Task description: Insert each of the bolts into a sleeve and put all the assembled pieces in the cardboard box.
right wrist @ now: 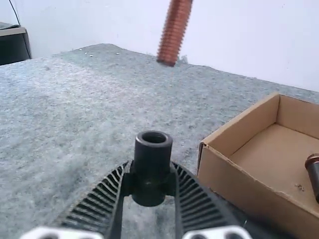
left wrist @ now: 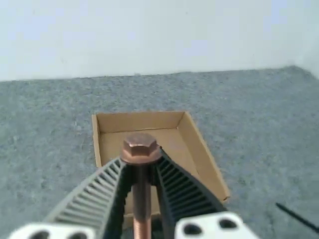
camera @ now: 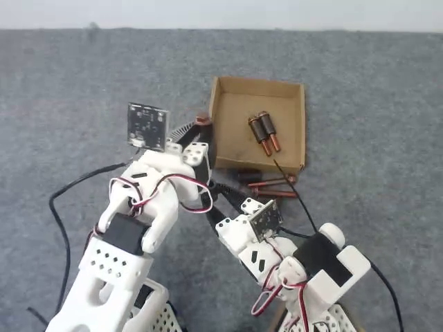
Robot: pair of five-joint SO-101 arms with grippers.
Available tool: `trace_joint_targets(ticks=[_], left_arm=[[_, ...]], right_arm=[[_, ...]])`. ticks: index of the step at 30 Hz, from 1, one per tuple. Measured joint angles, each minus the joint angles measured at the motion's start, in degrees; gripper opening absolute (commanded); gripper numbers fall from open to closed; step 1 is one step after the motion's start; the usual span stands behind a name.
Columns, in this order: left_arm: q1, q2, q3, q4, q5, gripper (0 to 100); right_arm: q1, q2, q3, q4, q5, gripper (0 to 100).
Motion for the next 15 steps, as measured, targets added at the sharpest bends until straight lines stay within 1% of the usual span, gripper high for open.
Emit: trace_joint_targets(ticks=[3, 8, 15], left_arm=[[0.0, 0.0, 1.7, 0.0, 2.8, 1], [-0.4, 0.0, 6.9, -4.2, 3.3, 1], [-1.5, 0.0, 8.0, -4.6, 3.4, 1]], right_arm=[[0.0, 0.0, 0.0, 0.0, 0.0, 0.6], [0.0, 0.0, 0.0, 0.0, 0.0, 0.6], [0.0, 0.0, 0.0, 0.0, 0.0, 0.6]])
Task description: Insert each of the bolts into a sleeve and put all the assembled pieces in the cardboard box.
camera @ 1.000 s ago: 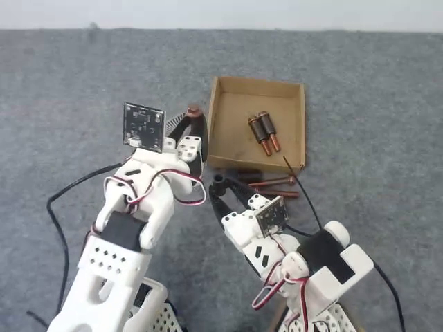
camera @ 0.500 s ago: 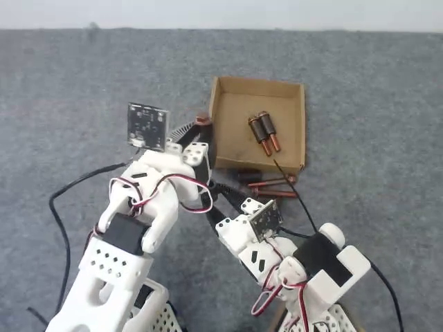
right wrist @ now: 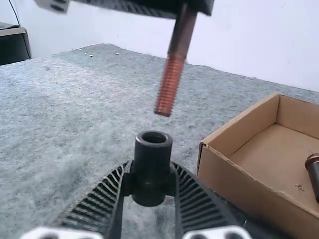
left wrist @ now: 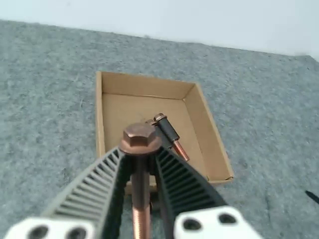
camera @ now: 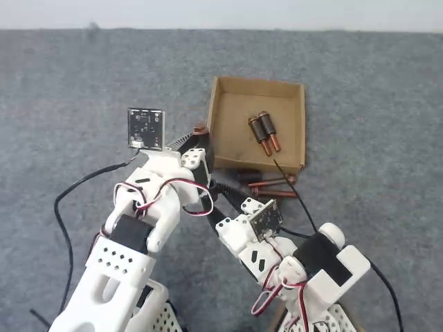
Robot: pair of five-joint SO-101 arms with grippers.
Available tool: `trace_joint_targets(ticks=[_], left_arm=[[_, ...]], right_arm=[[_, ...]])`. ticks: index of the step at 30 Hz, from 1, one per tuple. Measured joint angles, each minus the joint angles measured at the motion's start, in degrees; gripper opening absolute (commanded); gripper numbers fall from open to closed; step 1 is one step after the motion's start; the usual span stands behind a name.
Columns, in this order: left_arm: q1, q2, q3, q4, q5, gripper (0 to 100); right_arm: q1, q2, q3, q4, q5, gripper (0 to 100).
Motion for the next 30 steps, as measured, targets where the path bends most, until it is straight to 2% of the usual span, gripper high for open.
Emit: trace_joint_targets(ticks=[10, 19, 26, 30], left_arm=[[0.2, -10.4, 3.0, 4.0, 0.3, 1], [4.4, -13.1, 6.9, 4.0, 0.1, 1], [4.3, -13.8, 13.8, -6.3, -0.5, 1], [3.3, -13.8, 14.5, -8.3, -1.8, 1]], right_arm=[[0.0, 0.0, 0.0, 0.0, 0.0, 0.6], [0.0, 0.0, 0.0, 0.0, 0.0, 0.6], [0.3, 0.0, 0.0, 0.0, 0.0, 0.6], [0.3, 0.0, 0.0, 0.0, 0.0, 0.6]])
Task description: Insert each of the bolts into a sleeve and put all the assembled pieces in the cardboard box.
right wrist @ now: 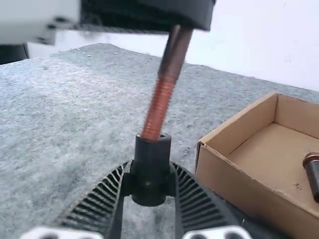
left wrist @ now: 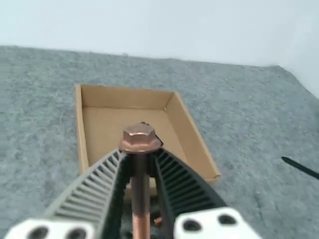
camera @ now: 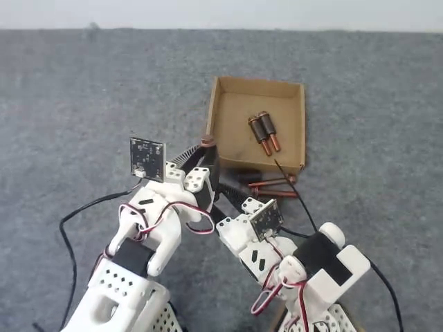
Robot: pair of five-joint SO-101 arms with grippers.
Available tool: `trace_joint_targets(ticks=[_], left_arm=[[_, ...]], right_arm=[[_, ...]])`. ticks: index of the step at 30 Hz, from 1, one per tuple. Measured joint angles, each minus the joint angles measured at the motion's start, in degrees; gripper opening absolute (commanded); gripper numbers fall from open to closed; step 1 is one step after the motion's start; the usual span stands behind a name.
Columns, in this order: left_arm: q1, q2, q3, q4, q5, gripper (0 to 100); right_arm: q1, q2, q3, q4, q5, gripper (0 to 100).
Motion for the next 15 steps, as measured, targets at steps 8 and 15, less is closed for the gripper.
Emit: trace_joint_targets(ticks=[8, 15], left_arm=[[-0.2, -0.1, 0.0, -0.4, -0.1, 1], [-0.2, -9.7, 0.0, 3.7, -0.1, 1]], right_arm=[[-0.3, 0.0, 0.0, 0.0, 0.0, 0.6], [-0.3, 0.0, 0.0, 0.0, 0.0, 0.6]])
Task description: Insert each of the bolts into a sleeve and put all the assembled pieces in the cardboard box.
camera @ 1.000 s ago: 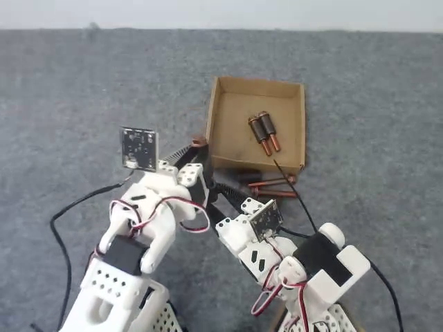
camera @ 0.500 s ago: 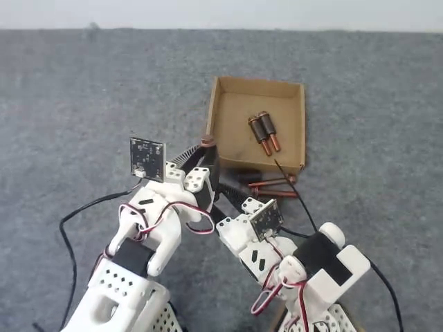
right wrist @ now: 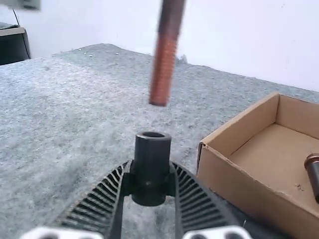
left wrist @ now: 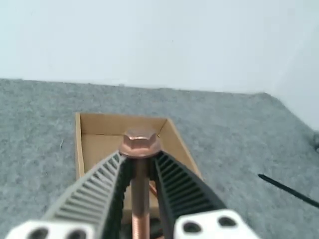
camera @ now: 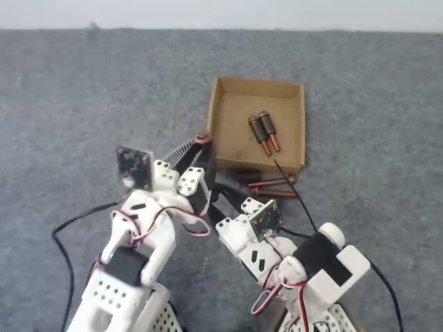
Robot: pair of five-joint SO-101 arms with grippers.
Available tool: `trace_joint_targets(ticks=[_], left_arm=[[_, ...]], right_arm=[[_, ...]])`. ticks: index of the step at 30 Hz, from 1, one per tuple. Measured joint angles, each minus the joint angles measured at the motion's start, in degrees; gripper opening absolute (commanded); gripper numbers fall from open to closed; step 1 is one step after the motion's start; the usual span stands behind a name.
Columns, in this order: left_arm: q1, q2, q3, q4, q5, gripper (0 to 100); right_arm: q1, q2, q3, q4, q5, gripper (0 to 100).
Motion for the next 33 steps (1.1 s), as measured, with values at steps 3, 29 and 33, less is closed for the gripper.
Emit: trace_joint_targets(ticks=[3, 29, 33], left_arm=[[0.0, -4.4, 0.2, 2.9, 0.0, 1], [0.1, -7.3, 7.1, 0.9, 0.0, 1], [0.2, -7.3, 8.4, -1.8, 0.0, 1]], right_arm=[[0.0, 0.0, 0.0, 0.0, 0.0, 0.6], [0.1, 0.2, 0.0, -1.5, 0.0, 0.6], [0.3, 0.4, 0.0, -1.7, 0.0, 0.6]])
